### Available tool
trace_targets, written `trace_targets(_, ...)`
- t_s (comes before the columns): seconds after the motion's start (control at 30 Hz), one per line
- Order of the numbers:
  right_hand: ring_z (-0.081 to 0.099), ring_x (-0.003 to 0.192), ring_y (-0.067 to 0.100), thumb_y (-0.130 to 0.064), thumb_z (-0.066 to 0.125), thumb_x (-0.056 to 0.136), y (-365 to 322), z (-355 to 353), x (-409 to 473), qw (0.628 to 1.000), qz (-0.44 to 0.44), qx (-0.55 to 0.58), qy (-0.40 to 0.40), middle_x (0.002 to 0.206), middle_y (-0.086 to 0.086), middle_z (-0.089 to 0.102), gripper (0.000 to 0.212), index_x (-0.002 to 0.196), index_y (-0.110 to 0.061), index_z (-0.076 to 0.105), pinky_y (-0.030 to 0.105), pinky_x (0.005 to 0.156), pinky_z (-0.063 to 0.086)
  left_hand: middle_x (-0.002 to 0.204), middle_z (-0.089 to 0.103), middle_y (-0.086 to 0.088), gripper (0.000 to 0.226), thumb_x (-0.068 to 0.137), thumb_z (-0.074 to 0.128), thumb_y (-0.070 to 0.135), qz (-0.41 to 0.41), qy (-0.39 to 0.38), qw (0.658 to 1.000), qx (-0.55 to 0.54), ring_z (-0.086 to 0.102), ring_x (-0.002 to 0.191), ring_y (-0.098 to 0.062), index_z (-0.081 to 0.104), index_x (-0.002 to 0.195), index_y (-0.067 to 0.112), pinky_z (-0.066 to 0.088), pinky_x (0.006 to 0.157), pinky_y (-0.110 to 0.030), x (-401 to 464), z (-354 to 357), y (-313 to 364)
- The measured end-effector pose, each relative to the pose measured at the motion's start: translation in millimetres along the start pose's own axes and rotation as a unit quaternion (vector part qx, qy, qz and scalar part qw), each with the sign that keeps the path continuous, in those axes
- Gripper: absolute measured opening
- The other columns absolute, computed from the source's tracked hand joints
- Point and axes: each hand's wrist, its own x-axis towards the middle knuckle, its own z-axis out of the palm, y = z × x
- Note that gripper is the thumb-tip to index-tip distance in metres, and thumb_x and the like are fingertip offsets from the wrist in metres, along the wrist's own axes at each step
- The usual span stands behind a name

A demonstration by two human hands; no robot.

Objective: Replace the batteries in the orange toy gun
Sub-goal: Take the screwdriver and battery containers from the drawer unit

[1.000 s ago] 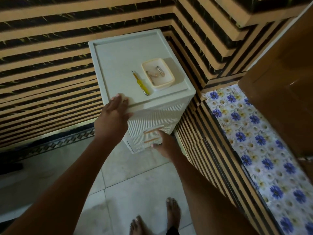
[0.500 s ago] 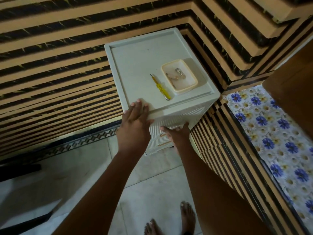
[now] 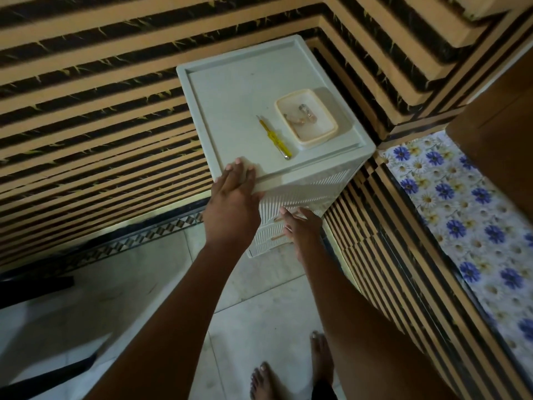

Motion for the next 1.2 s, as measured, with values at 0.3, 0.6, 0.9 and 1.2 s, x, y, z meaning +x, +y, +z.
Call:
trace_targets(0.3,0.069,0.080,0.021,-0.002,0.072,0.090,-109,-46,-39,0.920,-0.330,-0.160,0.135,0.086,0.007,0.074,0.007,0.095,-0.005,0.075,0.026,0.076,0.058,0.122,0.061,-0.010,0.033,0.105,0.048,0.031,-0.153,-0.009,0.986,-0.066,0.056,0.119,-0.029,0.069,0.119,0.010,0.055,0.085,-0.046,39,-38,54)
trace_targets(0.6,0.070,0.086,0.020,-0.028,0.073,0.094,-204,-17,4,0.883,-0.372,-0.280,0.059,0.094,0.008,0.074,0.023,0.102,-0.006,0.074,0.036,0.076,0.060,0.113,0.056,-0.019,0.025,0.085,0.060,0.013,-0.292,-0.032,0.942,-0.161,0.053,0.110,-0.038,0.062,0.105,-0.001,0.043,0.079,-0.040,114,-20,88)
trace_targets(0.9,0.069,0.087,0.026,-0.036,0.080,0.086,-227,-1,26,0.916,-0.200,-0.346,0.019,0.092,0.009,0.072,0.032,0.093,-0.008,0.068,0.030,0.071,0.050,0.087,0.052,-0.009,0.015,0.083,0.060,0.001,-0.378,-0.044,0.901,-0.210,0.057,0.078,-0.030,0.046,0.079,0.009,0.047,0.062,-0.034,129,-29,83)
trace_targets(1.2,0.073,0.072,0.027,-0.035,0.083,0.084,-224,0,-59,0.949,-0.190,-0.240,-0.070,0.074,0.006,0.072,0.035,0.075,-0.008,0.062,0.055,0.072,0.062,0.087,0.075,-0.016,0.010,0.091,0.071,0.003,-0.419,-0.007,0.808,-0.414,0.075,0.080,-0.033,0.071,0.085,0.011,0.065,0.077,-0.052,56,-82,63)
